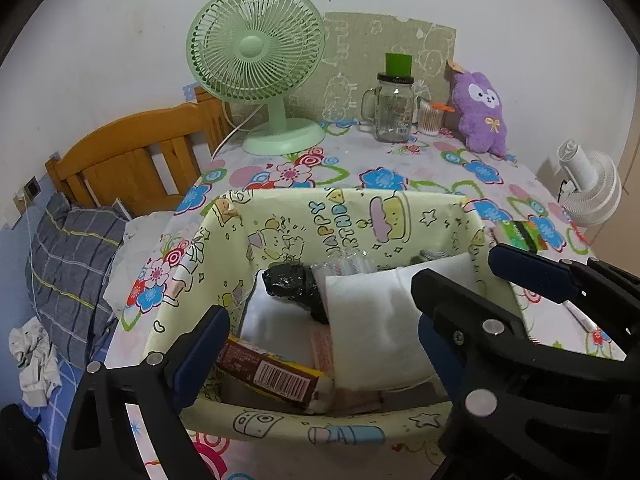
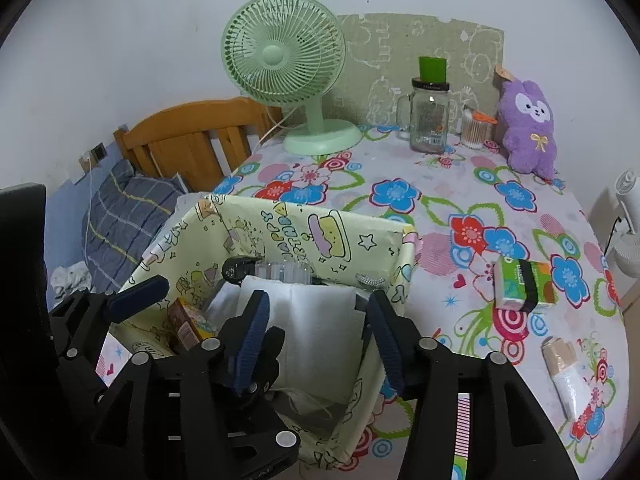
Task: Organize soft objects
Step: 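Lower both items into the box and open both tools, then withdraw both tools from the box and reach toward the white rolled cloth, then grasp the white rolled cloth with the right tool and lift it, then grasp the green tissue pack with the left tool while the right tool holds the cloth, then carry the green pack and white cloth with both tools over the box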
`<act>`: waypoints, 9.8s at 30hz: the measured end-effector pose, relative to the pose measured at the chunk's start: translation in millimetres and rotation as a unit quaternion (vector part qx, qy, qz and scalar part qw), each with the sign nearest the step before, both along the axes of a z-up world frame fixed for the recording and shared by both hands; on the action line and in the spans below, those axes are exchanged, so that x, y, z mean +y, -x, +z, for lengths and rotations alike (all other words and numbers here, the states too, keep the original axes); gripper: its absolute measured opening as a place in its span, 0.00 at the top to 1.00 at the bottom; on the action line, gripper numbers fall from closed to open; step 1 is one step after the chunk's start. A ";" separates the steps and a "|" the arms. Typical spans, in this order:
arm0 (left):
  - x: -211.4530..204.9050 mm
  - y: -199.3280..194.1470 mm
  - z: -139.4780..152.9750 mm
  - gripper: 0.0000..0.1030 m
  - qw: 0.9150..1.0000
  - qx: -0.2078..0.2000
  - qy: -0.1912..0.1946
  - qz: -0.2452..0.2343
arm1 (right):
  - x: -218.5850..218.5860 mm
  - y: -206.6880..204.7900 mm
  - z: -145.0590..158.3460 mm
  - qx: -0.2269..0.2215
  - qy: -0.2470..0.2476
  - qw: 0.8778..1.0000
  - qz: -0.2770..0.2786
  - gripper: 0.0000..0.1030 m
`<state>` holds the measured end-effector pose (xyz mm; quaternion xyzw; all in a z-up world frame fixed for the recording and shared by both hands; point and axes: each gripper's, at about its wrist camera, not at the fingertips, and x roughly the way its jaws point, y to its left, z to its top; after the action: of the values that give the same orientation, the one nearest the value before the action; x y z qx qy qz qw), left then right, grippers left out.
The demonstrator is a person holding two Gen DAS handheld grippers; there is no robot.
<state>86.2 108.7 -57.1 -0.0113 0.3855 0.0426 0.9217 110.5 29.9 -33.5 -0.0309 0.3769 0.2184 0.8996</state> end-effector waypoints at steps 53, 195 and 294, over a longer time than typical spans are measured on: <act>-162.2 42.0 38.5 0.05 0.992 -0.060 -0.004 -0.108 | -161.8 64.3 39.6 -0.100 0.040 0.983 -0.148 0.06; -227.0 -140.6 -70.1 0.08 0.996 0.074 0.010 -0.046 | -240.1 -113.5 -63.8 0.005 0.014 0.988 -0.156 0.71; -84.8 45.8 49.9 0.30 0.994 -0.096 -0.009 -0.045 | -107.8 69.2 56.1 -0.109 0.003 0.989 -0.101 0.72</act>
<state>40.5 23.8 -7.1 0.0101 0.2952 0.0029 0.9554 41.3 -78.0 22.6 -0.0194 0.2783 0.1206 0.9527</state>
